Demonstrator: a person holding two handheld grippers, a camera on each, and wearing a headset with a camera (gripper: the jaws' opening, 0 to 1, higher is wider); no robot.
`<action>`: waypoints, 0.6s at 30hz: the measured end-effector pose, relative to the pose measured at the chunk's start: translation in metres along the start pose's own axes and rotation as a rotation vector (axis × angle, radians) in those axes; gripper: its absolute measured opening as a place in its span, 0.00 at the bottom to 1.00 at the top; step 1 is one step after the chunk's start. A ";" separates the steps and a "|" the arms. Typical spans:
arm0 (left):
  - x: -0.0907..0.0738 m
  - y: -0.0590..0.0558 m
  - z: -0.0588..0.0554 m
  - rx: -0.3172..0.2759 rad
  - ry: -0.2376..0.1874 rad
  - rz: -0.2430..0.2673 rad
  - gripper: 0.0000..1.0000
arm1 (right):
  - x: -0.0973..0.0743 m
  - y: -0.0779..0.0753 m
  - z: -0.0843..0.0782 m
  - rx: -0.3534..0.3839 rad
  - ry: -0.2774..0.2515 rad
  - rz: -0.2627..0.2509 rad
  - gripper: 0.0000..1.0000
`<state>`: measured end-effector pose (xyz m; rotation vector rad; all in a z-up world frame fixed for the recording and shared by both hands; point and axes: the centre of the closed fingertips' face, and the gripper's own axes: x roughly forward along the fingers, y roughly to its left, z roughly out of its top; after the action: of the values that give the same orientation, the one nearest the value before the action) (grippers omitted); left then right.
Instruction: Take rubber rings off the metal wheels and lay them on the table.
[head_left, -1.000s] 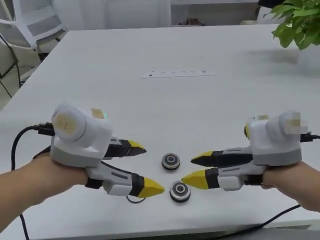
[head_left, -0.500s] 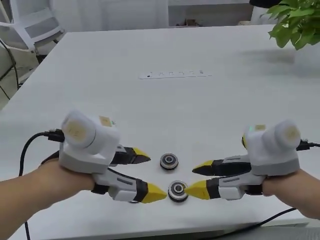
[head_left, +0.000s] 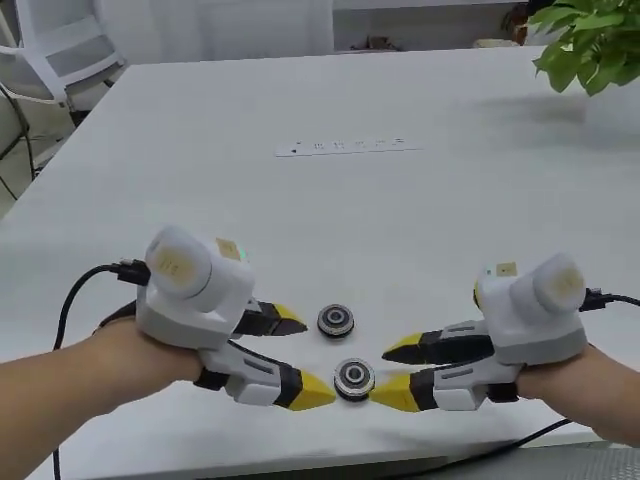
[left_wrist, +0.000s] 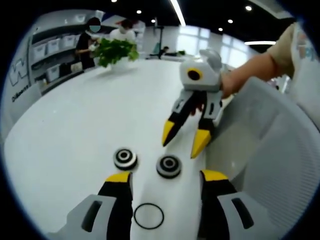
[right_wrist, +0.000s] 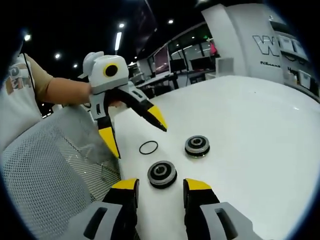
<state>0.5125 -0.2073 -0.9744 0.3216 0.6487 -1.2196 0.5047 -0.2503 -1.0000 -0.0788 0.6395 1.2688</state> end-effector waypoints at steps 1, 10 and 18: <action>0.002 -0.001 -0.001 0.002 0.004 -0.003 0.54 | 0.000 0.000 -0.001 -0.002 0.003 0.000 0.33; 0.012 -0.001 -0.002 0.012 0.021 -0.017 0.52 | 0.005 -0.002 -0.003 -0.014 0.012 0.003 0.30; 0.019 -0.002 -0.005 0.010 0.035 -0.028 0.48 | 0.007 -0.002 -0.005 -0.028 0.022 0.005 0.28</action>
<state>0.5127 -0.2198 -0.9896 0.3437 0.6798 -1.2461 0.5054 -0.2468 -1.0085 -0.1143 0.6416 1.2830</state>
